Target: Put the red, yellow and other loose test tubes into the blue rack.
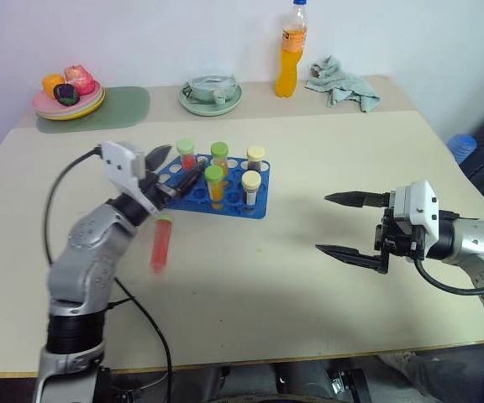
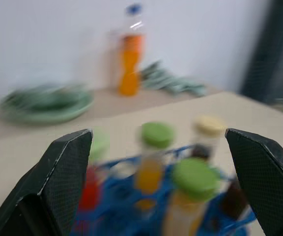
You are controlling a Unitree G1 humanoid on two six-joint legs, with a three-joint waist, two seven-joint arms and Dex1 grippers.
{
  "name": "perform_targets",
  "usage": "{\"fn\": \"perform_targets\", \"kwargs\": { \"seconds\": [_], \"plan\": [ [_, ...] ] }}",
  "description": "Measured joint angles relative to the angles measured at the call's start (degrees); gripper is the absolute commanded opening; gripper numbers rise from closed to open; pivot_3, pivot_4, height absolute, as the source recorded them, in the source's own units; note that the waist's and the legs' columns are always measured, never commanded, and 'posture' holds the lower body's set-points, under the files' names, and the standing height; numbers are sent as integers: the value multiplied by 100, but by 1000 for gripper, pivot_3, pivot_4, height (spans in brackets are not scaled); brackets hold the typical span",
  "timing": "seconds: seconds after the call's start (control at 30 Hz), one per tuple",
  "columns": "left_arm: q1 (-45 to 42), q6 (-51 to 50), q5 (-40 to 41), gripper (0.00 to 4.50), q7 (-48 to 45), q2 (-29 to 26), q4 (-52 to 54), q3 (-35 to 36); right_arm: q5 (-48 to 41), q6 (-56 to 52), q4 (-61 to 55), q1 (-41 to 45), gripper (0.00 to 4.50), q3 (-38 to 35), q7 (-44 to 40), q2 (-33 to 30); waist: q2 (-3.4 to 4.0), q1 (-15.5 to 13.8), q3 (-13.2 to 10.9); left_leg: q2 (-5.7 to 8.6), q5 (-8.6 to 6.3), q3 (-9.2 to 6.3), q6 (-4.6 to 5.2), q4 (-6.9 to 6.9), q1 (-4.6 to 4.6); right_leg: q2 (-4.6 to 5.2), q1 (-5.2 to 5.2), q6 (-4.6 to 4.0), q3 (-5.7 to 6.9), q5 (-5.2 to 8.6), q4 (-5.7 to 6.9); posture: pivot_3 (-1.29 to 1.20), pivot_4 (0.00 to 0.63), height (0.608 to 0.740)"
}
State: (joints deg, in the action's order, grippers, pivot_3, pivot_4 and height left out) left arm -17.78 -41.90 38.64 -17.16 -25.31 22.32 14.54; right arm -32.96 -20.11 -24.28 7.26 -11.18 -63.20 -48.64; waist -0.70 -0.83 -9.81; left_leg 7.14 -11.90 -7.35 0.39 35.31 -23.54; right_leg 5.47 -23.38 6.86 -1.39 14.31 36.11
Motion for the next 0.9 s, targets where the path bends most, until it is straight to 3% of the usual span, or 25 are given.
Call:
{"fn": "perform_targets", "kwargs": {
  "seconds": [0.17,0.23,0.3,0.43,0.57,0.73,0.9],
  "plan": [
    [-824,-3406,1664,4428,1702,-228,185,1090,2,184,136,-310,4500,-76,-327,-29,-14,-65,-8,4,0,-16,-1,14,0,-15,7,6,16,4,7,0,150,740],
    [-1427,-4610,2564,4428,2132,-732,-443,1111,22,295,241,-425,4500,-104,-471,-62,-8,-81,-5,4,0,-17,-3,18,1,-20,7,7,15,4,12,0,150,740],
    [-1602,-4957,3488,4428,2640,-1205,-1067,850,46,394,322,-432,4500,-104,-512,-60,-7,-56,-4,1,-4,-17,-13,15,5,-20,4,6,7,4,14,0,150,740],
    [-1601,-4880,5168,4428,3930,-1991,-1978,-31,64,437,327,-374,4500,-82,-467,23,-8,9,-5,1,-2,-20,-21,0,4,-7,-7,2,-6,5,16,0,150,740],
    [-1444,-3909,7042,4428,5188,-2895,-2131,-997,79,488,326,-367,4500,-19,-447,59,-9,4,-6,0,-11,-18,-36,-5,4,-2,-9,-2,-14,6,14,0,150,740],
    [-1457,-3522,7333,4428,5701,-3095,-2240,-1364,125,604,326,-336,4500,161,-412,209,-8,-25,-5,2,-11,-17,-37,-3,4,-1,-7,-4,-12,6,13,0,150,740],
    [-1471,-3376,7336,4428,6317,-2799,-2412,-1427,157,689,330,-333,4500,208,-399,265,-8,-10,-5,2,-10,-17,-37,-5,4,-1,-7,-4,-13,7,12,0,150,740]
  ]
}}
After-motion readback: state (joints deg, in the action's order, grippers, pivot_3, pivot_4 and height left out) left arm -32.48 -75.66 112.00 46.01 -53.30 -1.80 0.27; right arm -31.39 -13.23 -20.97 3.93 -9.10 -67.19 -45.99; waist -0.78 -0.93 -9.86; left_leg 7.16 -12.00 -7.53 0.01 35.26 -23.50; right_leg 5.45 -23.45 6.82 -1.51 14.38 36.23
